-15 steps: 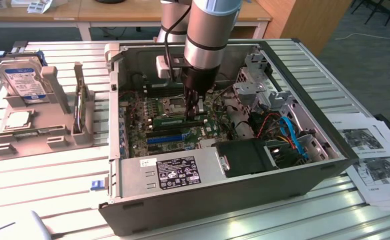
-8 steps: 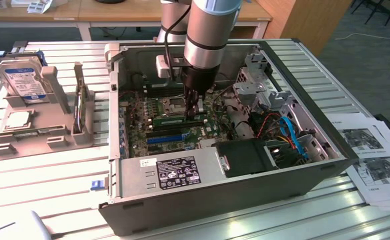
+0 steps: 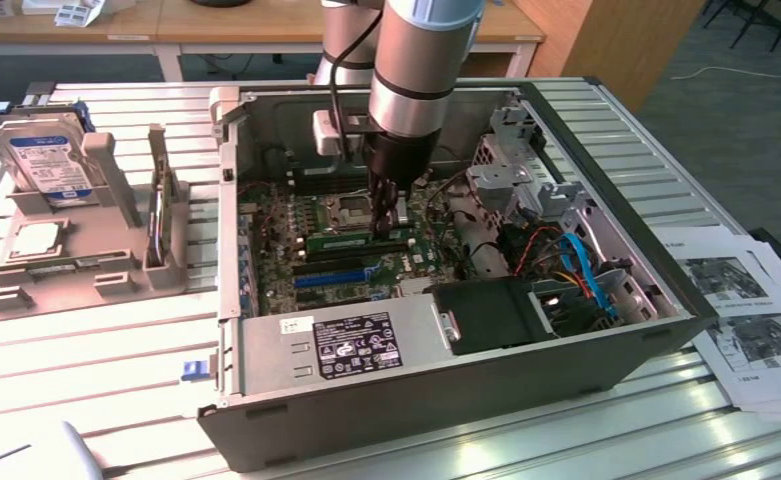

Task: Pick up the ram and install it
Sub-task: 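Insert the ram into the slot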

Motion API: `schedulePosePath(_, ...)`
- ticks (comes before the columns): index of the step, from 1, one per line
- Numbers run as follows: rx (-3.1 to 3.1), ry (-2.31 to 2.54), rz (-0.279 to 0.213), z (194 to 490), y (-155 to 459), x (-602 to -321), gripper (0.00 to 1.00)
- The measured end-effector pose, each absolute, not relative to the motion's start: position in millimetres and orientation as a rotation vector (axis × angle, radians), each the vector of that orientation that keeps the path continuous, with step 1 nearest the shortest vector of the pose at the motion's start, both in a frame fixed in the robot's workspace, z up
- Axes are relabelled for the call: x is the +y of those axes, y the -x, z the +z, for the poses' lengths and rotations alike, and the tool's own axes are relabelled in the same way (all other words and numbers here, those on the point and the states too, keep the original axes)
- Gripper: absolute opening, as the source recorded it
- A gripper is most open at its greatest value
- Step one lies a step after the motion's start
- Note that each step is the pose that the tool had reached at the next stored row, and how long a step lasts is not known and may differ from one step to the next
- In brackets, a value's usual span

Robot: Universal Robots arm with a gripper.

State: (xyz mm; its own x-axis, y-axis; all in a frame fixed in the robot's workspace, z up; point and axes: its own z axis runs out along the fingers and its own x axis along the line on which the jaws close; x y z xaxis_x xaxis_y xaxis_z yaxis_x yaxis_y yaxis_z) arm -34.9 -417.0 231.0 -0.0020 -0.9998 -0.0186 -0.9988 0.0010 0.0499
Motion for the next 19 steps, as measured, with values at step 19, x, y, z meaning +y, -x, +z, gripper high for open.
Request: schedulePosePath(19,-2.207,-2.204,-0.076,230.3,34.6,-415.1,0.12)
